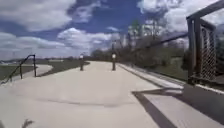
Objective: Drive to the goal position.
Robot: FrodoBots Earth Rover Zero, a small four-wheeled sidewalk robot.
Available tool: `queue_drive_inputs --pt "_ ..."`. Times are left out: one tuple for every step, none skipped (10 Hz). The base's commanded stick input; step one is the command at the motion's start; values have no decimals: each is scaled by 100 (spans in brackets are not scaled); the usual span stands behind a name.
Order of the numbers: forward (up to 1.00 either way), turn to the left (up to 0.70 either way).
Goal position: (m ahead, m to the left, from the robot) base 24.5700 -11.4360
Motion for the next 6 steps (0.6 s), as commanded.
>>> queue_drive_inputs --pt "100 0" --pt "100 0" --pt "100 0" --pt "100 0" --pt "100 0" --pt "100 0"
